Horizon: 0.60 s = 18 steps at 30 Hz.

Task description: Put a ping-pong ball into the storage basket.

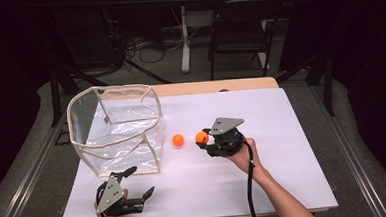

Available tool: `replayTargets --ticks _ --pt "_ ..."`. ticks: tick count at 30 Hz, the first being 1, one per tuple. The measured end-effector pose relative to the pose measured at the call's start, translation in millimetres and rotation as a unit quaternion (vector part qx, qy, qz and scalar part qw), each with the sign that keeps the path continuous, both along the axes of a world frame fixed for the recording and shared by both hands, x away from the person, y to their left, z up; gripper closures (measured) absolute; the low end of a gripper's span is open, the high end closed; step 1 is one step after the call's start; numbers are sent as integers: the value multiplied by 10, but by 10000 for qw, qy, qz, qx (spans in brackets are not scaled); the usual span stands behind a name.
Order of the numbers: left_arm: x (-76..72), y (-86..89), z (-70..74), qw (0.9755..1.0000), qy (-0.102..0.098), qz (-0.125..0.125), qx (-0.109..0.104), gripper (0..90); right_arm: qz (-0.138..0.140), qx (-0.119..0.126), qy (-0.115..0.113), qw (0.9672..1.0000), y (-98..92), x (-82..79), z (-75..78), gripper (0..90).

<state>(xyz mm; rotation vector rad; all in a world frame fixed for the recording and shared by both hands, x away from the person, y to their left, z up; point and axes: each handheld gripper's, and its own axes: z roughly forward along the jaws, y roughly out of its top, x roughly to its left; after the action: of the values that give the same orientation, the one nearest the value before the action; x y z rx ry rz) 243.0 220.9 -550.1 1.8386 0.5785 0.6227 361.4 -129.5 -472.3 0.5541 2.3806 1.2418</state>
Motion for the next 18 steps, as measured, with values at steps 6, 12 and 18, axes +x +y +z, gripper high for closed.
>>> replayTargets --ticks 6,12,18 --pt "2 -1 0 10000 -1 -3 -1 157 34 0 -22 10000 28 11 56 508" --pt "1 -1 0 10000 -1 -6 -13 157 69 6 -46 10000 62 27 99 508" --pt "1 0 2 10000 1 -9 -10 157 105 -8 -23 9999 100 58 134 508"
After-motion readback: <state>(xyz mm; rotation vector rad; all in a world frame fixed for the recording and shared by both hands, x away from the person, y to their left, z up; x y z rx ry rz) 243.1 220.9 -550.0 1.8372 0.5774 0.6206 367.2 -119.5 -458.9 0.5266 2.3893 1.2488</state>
